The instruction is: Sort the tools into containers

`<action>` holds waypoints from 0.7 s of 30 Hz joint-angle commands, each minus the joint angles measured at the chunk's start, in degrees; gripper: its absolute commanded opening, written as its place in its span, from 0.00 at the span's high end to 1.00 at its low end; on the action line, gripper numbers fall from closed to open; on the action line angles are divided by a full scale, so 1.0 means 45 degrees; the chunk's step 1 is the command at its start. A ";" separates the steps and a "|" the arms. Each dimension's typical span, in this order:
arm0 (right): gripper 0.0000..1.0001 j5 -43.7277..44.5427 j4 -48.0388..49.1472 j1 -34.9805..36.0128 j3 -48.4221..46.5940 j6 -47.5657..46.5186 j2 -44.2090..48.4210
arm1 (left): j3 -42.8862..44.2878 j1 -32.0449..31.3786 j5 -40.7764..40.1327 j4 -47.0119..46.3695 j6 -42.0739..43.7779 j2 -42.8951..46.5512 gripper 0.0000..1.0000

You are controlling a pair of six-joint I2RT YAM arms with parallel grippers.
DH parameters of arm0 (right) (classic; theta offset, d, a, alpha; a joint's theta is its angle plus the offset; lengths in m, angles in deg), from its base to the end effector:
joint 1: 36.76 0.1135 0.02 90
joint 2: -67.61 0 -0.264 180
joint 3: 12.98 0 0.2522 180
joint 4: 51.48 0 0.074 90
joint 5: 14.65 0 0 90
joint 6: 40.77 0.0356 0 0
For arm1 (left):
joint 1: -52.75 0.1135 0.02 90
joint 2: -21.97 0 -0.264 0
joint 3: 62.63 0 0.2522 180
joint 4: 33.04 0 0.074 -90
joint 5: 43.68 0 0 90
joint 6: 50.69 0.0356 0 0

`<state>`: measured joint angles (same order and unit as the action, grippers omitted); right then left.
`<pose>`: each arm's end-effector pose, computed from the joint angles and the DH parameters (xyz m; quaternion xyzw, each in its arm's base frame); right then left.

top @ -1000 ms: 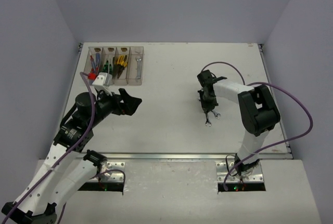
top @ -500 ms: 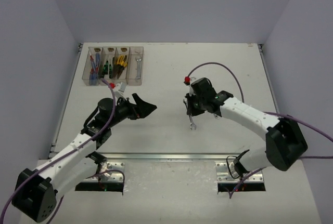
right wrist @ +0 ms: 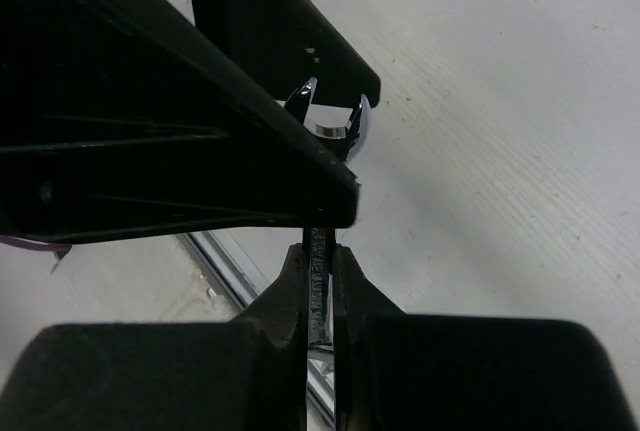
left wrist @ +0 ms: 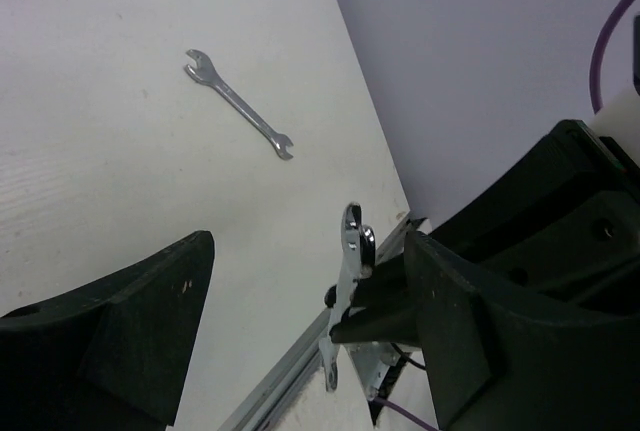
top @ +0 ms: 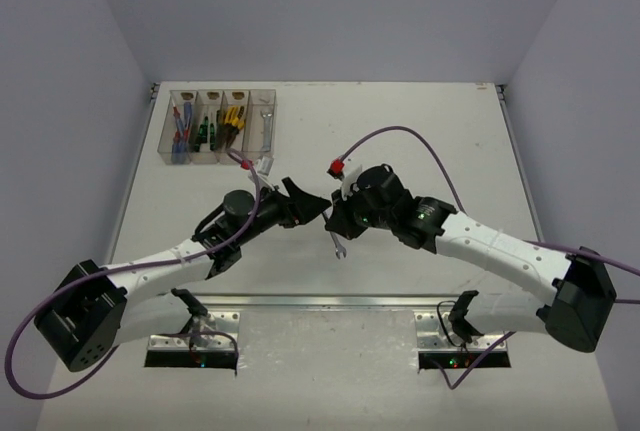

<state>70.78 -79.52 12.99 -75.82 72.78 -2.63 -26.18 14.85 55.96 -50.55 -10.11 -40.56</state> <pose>0.1723 0.2079 0.2660 -0.2191 0.8608 0.3018 0.3463 0.1799 -0.1476 0.2206 -0.0213 0.7570 -0.4948 0.4263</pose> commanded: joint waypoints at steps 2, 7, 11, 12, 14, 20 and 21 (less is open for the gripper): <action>1.00 -0.0302 0.0994 0.0445 -0.0535 -0.0019 0.0072 | 0.0686 -0.0510 -0.0473 -0.1622 -0.0190 -0.0749 0.49; 0.91 0.0371 0.1002 0.0506 -0.0690 0.0108 0.0031 | 0.1171 -0.0601 -0.0335 -0.1047 0.0235 -0.0863 1.00; 0.01 0.1966 0.0507 0.0467 -0.0231 0.0143 0.0694 | 0.2953 -0.0351 -0.1615 0.2062 0.2094 -0.0345 1.00; 0.01 0.2599 0.0242 0.0459 -0.0102 0.0192 0.0915 | 0.3664 -0.0020 -0.2119 0.3159 0.2750 -0.0387 1.00; 0.01 0.4100 -0.0825 0.0187 0.0181 0.0468 0.1660 | 0.5345 0.1820 -0.3624 0.5806 0.4532 -0.1308 1.00; 0.01 0.3261 -0.1704 -0.2562 0.1505 0.0745 0.3883 | 1.1986 0.5143 -0.6235 0.9937 0.6388 -0.5843 1.00; 0.01 0.3235 -0.1877 -0.2639 0.1679 0.0536 0.4095 | 1.2808 0.5493 -0.6111 0.9976 0.6612 -0.6720 1.00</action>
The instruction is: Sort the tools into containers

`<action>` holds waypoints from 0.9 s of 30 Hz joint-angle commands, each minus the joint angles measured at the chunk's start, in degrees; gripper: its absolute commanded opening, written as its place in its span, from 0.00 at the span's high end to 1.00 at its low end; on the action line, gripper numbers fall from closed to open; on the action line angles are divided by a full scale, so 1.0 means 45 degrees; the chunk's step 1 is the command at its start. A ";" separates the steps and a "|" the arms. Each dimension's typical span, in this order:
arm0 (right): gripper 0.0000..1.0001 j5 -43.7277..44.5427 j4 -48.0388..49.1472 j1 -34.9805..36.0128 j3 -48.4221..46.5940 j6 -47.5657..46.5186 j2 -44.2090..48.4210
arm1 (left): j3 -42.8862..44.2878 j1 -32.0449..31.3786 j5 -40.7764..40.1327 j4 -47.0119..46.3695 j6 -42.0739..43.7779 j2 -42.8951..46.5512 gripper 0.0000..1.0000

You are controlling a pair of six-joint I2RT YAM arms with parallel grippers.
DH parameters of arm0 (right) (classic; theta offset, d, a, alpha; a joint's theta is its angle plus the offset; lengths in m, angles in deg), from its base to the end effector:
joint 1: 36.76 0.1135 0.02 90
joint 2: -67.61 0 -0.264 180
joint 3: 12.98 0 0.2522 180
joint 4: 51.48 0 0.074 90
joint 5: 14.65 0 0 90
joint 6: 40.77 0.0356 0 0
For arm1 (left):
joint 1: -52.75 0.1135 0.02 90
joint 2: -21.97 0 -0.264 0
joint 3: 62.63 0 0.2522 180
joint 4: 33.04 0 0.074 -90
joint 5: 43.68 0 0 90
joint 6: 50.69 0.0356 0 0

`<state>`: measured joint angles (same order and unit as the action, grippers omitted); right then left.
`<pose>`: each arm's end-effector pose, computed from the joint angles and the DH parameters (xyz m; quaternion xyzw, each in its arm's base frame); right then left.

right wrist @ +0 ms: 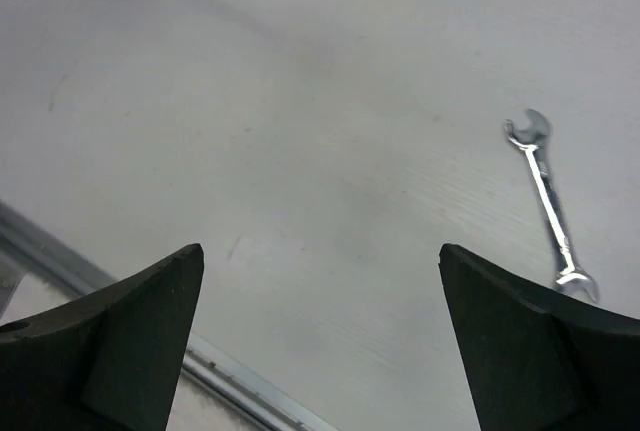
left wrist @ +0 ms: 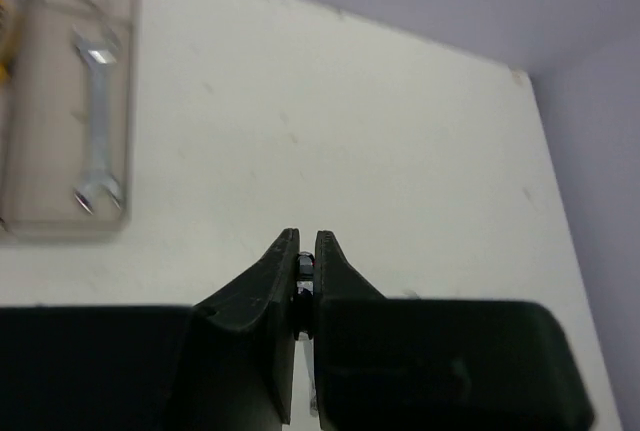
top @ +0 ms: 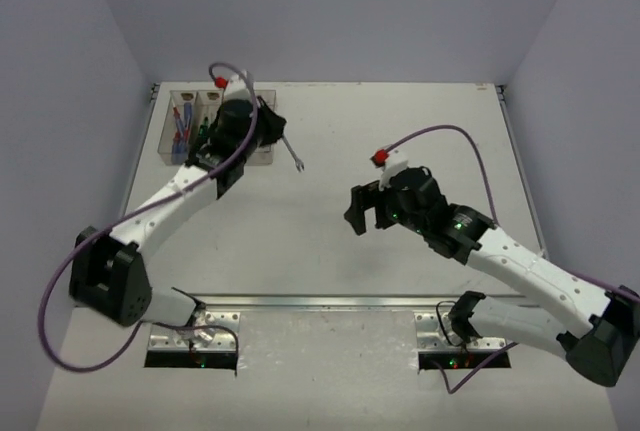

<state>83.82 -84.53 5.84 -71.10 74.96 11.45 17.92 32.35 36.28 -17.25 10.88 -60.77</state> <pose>0.1644 0.1441 0.2850 -0.0915 0.8643 0.2222 0.4419 0.3231 -0.1135 0.3321 -0.1077 0.8002 -0.1776 0.5626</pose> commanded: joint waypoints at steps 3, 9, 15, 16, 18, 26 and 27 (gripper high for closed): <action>0.01 0.0653 -0.1122 -0.1127 0.1138 -0.0286 0.1496 | 0.5790 0.2486 -0.1500 0.3252 0.2992 -0.4391 1.00; 0.01 0.0488 -0.1436 -0.1146 0.1691 -0.0096 0.1010 | 1.1700 0.2739 -0.0866 0.5026 0.5084 -0.8991 1.00; 0.01 -0.0074 -0.1444 -0.1166 0.1614 -0.0280 0.0470 | 1.2780 0.2738 0.0368 0.5058 0.5169 -1.0373 0.99; 0.01 -0.0106 -0.1436 -0.1166 0.1614 -0.0288 0.0430 | 1.2747 0.2738 0.0377 0.5048 0.5118 -1.0460 0.98; 0.01 -0.0139 -0.1450 -0.1152 0.1614 -0.0294 0.0354 | 1.2706 0.2738 0.0597 0.5067 0.5057 -1.0707 0.94; 0.01 -0.0834 -0.1438 -0.1382 0.1099 -0.0392 -0.1023 | 1.2764 0.2516 0.2066 0.6127 0.3773 -0.9684 0.00; 0.01 -0.1156 -0.1449 -0.1394 0.0866 -0.0425 -0.1444 | 1.2334 0.2483 0.2210 0.6218 0.3451 -0.8632 0.00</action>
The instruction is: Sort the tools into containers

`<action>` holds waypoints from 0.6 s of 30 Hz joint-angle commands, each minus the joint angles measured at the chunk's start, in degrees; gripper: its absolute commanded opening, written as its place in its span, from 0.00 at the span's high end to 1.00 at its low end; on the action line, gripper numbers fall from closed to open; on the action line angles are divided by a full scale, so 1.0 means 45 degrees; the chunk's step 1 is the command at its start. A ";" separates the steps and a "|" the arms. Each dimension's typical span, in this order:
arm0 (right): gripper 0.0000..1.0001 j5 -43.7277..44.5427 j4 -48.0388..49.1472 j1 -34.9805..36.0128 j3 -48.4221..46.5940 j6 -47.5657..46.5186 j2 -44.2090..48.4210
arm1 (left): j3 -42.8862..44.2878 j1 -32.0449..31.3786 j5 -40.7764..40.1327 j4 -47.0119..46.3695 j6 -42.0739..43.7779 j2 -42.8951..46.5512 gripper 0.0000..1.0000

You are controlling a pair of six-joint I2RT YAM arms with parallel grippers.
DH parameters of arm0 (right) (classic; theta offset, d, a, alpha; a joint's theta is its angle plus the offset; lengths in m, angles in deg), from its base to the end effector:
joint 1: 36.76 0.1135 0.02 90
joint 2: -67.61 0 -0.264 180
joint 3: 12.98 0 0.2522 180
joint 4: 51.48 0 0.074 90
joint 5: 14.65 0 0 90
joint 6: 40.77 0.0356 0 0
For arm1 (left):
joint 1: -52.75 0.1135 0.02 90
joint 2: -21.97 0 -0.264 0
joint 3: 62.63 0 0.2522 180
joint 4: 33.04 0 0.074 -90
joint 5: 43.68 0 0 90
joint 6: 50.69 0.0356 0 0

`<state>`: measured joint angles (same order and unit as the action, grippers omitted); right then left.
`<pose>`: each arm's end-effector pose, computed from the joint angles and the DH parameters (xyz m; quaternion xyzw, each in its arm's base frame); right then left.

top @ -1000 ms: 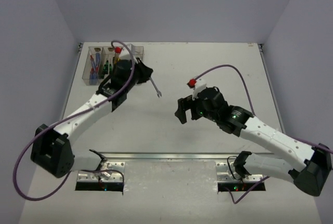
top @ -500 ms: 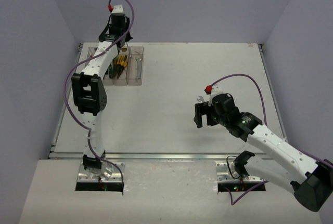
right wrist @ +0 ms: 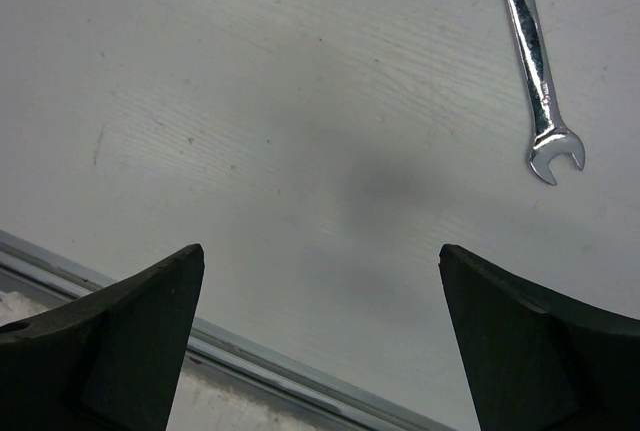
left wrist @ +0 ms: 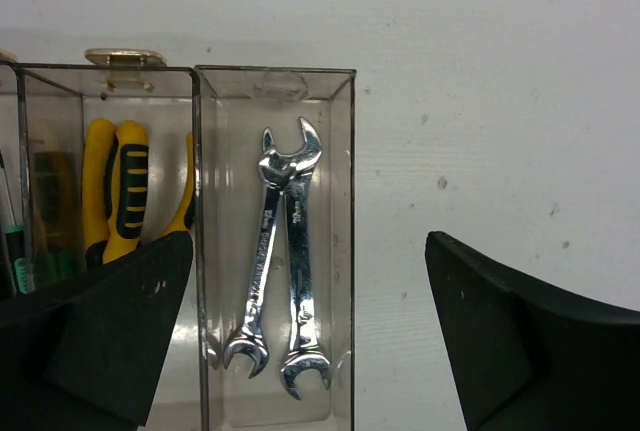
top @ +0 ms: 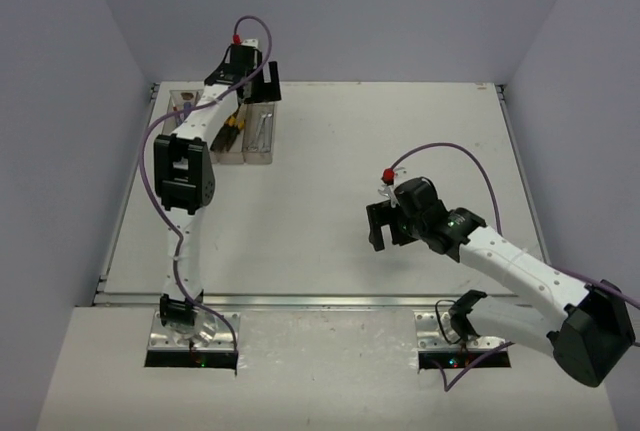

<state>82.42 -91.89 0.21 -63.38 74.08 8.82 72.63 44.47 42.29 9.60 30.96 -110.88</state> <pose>0.1662 0.1196 0.2202 -0.0771 0.9313 0.1309 0.3309 0.5299 -0.0746 0.2469 -0.0153 0.9066 -0.0293 0.4207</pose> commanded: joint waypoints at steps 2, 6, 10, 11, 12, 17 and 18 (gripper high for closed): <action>0.01 -0.1005 0.0199 -0.0173 -0.1359 -0.0354 -0.1713 | -0.2501 -0.0269 0.1475 -0.0209 -0.2159 0.4318 0.00; 0.01 -0.0076 0.0062 -0.0630 -0.2779 -0.1239 -0.3362 | -1.0281 -0.1063 0.2428 -0.3464 -0.3841 1.1290 0.00; 0.01 -0.0032 -0.0094 -0.1870 -0.3828 -0.3314 -0.5621 | -1.4742 -0.2463 0.1989 -0.4639 -0.4161 1.6988 0.00; 0.02 -0.0182 -0.0303 -0.2186 -0.4322 -0.3670 -0.6246 | -1.5543 -0.2590 0.2094 -0.4361 -0.4043 1.7920 0.00; 0.02 -0.0367 -0.0556 -0.2524 -0.4871 -0.4009 -0.6905 | -1.6364 -0.2684 0.2220 -0.4024 -0.3899 1.8851 0.00; 0.21 -0.1532 -0.0836 -0.4131 -0.6210 -0.5053 -0.9499 | -1.8185 -0.2730 0.3353 -0.2142 -0.3465 2.1838 0.00; 0.24 -0.1507 -0.0936 -0.4211 -0.6397 -0.5166 -0.9867 | -1.8463 -0.2755 0.3732 -0.2070 -0.3408 2.2105 0.00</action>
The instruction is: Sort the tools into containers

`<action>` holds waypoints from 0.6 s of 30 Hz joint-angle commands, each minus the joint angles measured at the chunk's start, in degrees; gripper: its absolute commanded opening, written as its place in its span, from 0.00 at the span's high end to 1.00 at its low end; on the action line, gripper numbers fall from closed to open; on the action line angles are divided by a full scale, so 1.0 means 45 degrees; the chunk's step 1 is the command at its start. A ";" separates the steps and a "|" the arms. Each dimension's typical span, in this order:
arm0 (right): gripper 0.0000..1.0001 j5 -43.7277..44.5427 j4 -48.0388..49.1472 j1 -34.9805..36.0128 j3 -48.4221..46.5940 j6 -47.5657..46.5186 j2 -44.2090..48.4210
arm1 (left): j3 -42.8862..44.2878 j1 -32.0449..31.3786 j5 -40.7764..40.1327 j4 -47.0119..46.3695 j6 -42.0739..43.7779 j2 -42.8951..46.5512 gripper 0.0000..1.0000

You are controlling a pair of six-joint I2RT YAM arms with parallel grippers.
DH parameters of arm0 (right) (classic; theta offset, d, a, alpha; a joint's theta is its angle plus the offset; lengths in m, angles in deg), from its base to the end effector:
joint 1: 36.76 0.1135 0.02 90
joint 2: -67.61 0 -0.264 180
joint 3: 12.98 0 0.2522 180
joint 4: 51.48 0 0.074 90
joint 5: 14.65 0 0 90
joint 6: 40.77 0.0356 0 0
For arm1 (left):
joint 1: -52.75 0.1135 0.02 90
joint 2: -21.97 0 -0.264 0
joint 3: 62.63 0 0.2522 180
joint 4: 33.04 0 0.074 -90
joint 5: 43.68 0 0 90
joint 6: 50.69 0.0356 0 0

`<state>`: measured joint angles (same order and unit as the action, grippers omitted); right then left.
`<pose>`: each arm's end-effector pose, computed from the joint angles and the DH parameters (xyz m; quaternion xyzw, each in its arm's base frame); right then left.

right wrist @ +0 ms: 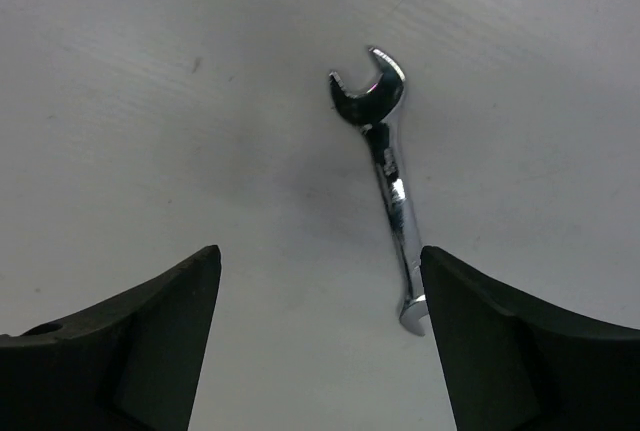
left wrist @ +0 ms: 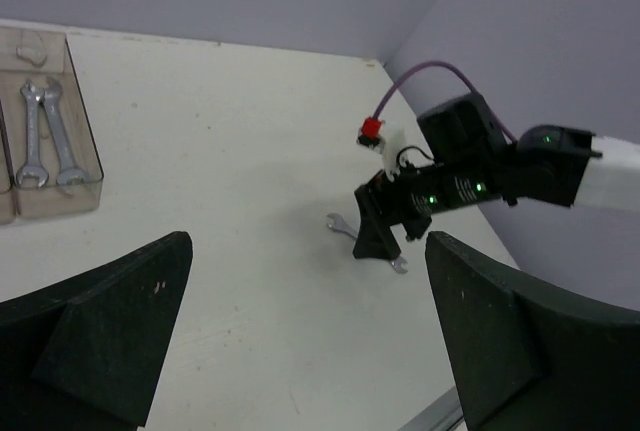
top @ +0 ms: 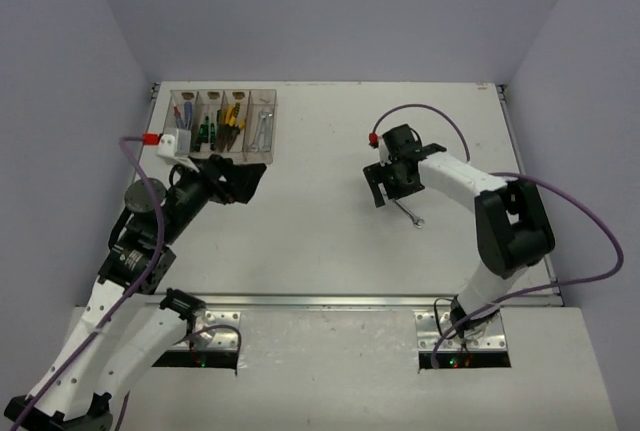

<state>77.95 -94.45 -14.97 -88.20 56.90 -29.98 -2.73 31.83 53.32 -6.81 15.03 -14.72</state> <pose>0.3106 0.1224 0.1796 -0.1152 0.9699 0.0328 0.2121 0.1379 -0.0574 0.3649 0.0208 0.7251 -0.3049 0.6172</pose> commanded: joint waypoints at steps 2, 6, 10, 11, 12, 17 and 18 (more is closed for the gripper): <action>0.35 0.0012 -0.0434 -0.0911 -0.1399 -0.1530 -0.2349 | -0.1990 -0.0235 0.1598 0.1559 0.0104 0.1284 0.00; 0.42 0.0289 -0.0702 -0.1271 -0.1712 -0.1589 -0.3453 | -0.1703 -0.0371 0.2331 0.1425 0.0412 0.1569 0.00; 0.54 -0.0927 -0.1503 -0.1678 -0.1627 -0.1597 -0.4132 | -0.2028 -0.0370 0.2573 0.1153 0.0346 0.1420 0.00; 0.59 -0.0850 -0.1701 -0.1673 -0.1567 -0.1529 -0.4217 | -0.1973 -0.0370 0.2638 0.1146 0.0384 0.1360 0.00; 0.63 -0.0713 -0.1856 -0.1664 -0.1447 -0.1426 -0.4362 | -0.1904 -0.0370 0.2665 0.1163 0.0436 0.1300 0.00; 0.71 0.0277 -0.1715 -0.1578 -0.0456 -0.0790 -0.3894 | -0.1856 -0.0357 0.2663 0.1175 0.0478 0.1113 0.00; 0.71 0.0249 -0.1765 -0.1534 -0.0371 -0.0756 -0.3794 | -0.1856 -0.0351 0.2663 0.1175 0.0472 0.1102 0.00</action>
<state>75.87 -98.25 -22.08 -95.91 51.83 -44.25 -12.05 30.42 64.11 1.06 16.51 -9.11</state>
